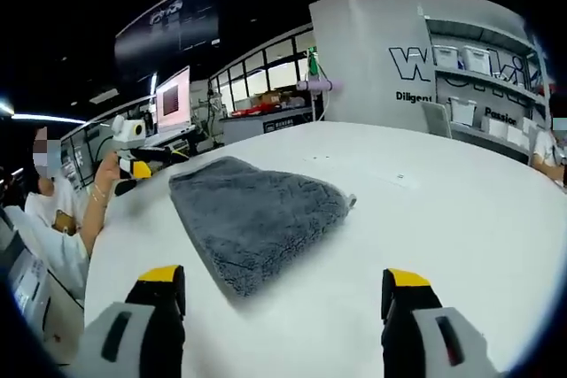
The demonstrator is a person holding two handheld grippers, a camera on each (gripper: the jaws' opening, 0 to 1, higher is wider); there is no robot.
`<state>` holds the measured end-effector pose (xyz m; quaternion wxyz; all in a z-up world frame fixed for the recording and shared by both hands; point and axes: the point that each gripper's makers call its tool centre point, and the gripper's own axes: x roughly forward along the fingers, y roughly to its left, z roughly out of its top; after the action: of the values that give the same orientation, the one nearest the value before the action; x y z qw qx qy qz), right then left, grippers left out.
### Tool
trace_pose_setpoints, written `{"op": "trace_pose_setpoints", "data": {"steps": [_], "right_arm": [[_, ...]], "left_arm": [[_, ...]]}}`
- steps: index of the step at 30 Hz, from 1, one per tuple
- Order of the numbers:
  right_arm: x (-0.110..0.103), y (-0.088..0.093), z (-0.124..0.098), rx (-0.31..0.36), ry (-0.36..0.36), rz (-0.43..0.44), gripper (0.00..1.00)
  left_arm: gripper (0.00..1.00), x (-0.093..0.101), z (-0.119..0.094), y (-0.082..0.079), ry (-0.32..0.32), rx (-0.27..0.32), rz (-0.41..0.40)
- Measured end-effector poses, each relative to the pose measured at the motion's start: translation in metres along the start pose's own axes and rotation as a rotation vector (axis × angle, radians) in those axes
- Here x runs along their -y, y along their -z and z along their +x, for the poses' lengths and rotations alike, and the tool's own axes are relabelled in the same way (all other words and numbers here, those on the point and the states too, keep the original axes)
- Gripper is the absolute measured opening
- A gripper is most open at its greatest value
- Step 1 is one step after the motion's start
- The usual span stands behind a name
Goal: Fold the towel on the table until its edges align and the towel forms a compact rectangular stack.
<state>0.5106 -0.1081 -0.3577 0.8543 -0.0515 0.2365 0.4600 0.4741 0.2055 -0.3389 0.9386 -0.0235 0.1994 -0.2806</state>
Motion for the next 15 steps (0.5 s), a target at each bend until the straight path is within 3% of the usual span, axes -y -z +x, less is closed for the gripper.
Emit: {"op": "trace_pose_setpoints", "data": {"steps": [6, 9, 15], "right_arm": [[0.003, -0.019, 0.009, 0.018, -0.011, 0.070, 0.99], [0.011, -0.027, 0.014, 0.027, 0.019, 0.103, 0.99], [0.037, -0.035, 0.027, 0.006, 0.081, 0.205, 0.88]], "left_arm": [[1.00, -0.003, -0.005, -0.007, 0.007, 0.024, -0.005], [1.00, -0.004, -0.005, -0.008, 0.009, 0.030, -0.006], [1.00, -0.001, -0.005, -0.010, 0.022, 0.036, -0.005]]}}
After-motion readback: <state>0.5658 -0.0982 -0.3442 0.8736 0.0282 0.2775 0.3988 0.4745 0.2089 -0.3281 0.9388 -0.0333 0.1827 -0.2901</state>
